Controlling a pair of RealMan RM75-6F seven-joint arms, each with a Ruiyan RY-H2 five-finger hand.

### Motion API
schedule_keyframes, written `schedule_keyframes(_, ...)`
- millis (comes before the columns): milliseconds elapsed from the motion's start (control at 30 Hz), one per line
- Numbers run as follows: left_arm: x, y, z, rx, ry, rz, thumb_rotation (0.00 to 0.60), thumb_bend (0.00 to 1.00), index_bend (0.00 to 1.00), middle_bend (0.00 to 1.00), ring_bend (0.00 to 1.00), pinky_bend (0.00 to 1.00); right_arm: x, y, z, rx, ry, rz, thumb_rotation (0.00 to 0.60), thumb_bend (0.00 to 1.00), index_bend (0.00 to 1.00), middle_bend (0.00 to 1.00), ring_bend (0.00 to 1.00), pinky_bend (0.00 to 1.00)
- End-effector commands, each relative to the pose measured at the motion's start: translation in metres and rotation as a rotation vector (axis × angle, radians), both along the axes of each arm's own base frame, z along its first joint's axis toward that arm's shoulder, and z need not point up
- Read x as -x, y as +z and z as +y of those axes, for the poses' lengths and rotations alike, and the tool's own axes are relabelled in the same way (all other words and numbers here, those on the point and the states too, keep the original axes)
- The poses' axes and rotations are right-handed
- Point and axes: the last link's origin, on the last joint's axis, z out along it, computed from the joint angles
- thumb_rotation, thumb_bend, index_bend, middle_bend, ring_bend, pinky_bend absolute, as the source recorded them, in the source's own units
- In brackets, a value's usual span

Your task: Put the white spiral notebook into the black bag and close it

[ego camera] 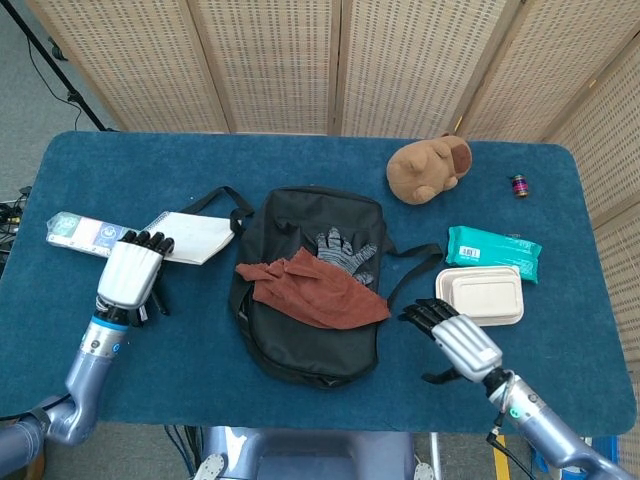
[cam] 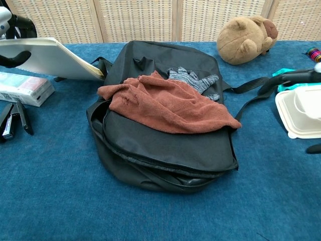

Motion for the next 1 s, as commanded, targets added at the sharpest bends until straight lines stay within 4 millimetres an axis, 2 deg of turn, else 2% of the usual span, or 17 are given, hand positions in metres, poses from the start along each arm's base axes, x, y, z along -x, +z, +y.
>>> schedule_keyframes(33,-0.005,0.006,0.006,-0.01,0.004,0.011,0.6,0.45,0.71,0.65,0.55,0.6,-0.02,-0.016,-0.004,-0.053,0.016,-0.03,0.6,0.0,0.23,0.2,0.13,0.13)
schedule_keyframes(167,-0.007,0.013,0.01,-0.021,0.014,0.001,0.6,0.45,0.71,0.65,0.55,0.6,-0.038,-0.036,-0.007,-0.133,0.033,-0.046,0.6,0.0,0.26,0.25,0.16,0.16)
schedule_keyframes(467,-0.006,0.029,0.013,-0.054,0.027,-0.023,0.6,0.47,0.71,0.65,0.55,0.6,-0.072,-0.078,-0.011,-0.246,0.061,-0.096,0.6,0.0,0.28,0.27,0.17,0.17)
schedule_keyframes(700,-0.001,0.035,0.012,-0.064,0.042,-0.02,0.6,0.47,0.71,0.65,0.55,0.6,-0.092,-0.106,-0.02,-0.216,0.11,-0.089,0.6,0.0,0.28,0.26,0.17,0.17)
schedule_keyframes(1000,0.003,0.035,0.011,-0.061,0.042,-0.026,0.6,0.47,0.71,0.65,0.55,0.6,-0.103,-0.122,-0.029,-0.198,0.062,-0.102,0.6,0.0,0.27,0.26,0.17,0.17)
